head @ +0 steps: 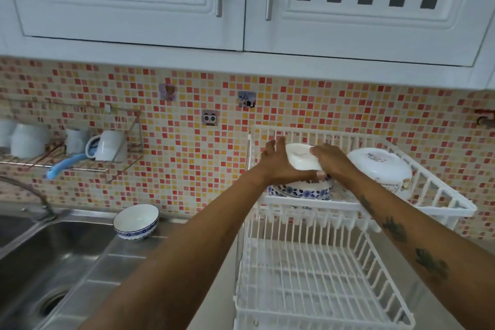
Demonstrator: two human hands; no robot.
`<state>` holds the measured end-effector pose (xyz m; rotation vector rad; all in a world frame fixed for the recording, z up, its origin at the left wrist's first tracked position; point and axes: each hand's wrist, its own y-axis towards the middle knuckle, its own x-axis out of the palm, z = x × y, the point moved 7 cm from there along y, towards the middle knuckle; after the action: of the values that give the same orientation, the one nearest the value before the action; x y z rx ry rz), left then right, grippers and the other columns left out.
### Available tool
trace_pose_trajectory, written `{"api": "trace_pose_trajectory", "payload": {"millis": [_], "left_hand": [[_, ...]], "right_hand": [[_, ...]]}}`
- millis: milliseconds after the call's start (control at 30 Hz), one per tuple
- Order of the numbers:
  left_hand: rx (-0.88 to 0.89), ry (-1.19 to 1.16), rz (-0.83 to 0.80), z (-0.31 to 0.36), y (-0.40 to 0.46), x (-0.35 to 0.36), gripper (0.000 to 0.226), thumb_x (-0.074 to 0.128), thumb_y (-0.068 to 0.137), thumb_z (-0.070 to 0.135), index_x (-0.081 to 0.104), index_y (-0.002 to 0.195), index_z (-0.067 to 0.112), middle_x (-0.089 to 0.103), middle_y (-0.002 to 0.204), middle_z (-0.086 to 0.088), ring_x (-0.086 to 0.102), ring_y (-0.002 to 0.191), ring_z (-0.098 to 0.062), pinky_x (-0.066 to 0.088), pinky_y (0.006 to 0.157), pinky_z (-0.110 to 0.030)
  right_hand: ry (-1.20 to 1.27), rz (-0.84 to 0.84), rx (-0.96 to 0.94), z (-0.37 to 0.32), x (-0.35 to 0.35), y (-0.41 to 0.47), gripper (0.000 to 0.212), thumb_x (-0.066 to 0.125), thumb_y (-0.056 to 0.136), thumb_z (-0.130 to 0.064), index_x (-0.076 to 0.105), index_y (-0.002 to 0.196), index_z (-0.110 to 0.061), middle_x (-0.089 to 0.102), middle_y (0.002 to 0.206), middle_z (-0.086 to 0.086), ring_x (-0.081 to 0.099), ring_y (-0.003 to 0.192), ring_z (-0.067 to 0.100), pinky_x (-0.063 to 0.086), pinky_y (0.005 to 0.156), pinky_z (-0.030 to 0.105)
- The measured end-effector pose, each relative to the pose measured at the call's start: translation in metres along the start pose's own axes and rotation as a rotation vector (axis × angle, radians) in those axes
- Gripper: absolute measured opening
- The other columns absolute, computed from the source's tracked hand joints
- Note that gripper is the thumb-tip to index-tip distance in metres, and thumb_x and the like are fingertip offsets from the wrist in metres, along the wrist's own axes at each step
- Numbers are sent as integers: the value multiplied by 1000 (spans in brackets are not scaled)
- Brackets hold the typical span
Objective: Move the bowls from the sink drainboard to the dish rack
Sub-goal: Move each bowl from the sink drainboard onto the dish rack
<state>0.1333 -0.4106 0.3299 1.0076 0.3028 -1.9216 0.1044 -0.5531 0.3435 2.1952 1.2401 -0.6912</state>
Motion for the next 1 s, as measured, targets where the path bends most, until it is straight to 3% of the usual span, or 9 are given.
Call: {"api": "trace_pose_trajectory", "payload": {"millis": [100,267,333,400,467,633,767,933,1000], "left_hand": [[101,-59,109,10,-10,-20,113,67,76,63,1,155,17,-3,164,-4,4,152,-29,18,122,-50],[197,-288,259,-8,-30,-74,73,50,94,51,24,151,13,18,159,-4,22,147,-25,27,116,-37],[188,-329,347,-34,-41,-100,59,45,98,47,38,144,11,34,150,-9,38,137,-24,35,107,-32],[150,-362,419,-72,-52,-125,44,41,101,43,54,122,6,55,121,-13,55,108,-25,47,90,-31],[58,-435,393,-122,-61,-142,44,38,103,39,59,106,1,59,95,-15,57,84,-25,48,71,-27],[-218,-418,123,-260,-87,-160,48,34,102,46,62,95,7,64,83,-7,62,72,-23,49,67,-29],[-491,-479,114,-372,-114,-177,48,34,100,50,60,84,14,63,76,-5,61,61,-19,44,60,-24],[-689,-567,198,-471,-145,-199,47,33,102,46,56,79,12,58,77,-6,55,64,-17,43,61,-26],[-753,-578,196,-511,-153,-197,46,34,101,47,58,91,9,60,87,-9,54,67,-15,42,62,-26]], "right_hand": [[-38,202,-292,-30,-15,-14,32,44,98,-21,61,122,-8,56,132,15,53,118,29,32,89,25],[35,290,-427,-99,-8,-35,33,46,98,-22,62,122,-6,55,132,15,51,122,29,31,91,24],[45,252,-465,-131,11,-34,35,45,98,-24,62,123,-7,56,130,13,53,120,28,32,90,24],[88,185,-487,-161,38,-33,35,45,98,-27,62,122,-7,59,120,12,56,107,25,34,86,25],[139,115,-517,-193,74,-39,31,48,97,-26,65,117,-8,62,114,9,57,101,22,39,85,27],[47,-69,-728,-255,191,-70,20,54,93,-19,68,105,-12,61,116,3,53,102,11,37,91,23],[-27,-318,-697,-271,300,-72,18,56,91,-22,69,103,-16,60,121,5,55,117,20,41,103,34],[-41,-516,-472,-259,407,-50,25,57,92,-21,69,110,-9,61,118,2,55,112,16,38,90,24],[-5,-541,-317,-237,445,-34,30,56,93,-23,65,117,-7,60,128,5,55,120,19,39,92,26]]}}
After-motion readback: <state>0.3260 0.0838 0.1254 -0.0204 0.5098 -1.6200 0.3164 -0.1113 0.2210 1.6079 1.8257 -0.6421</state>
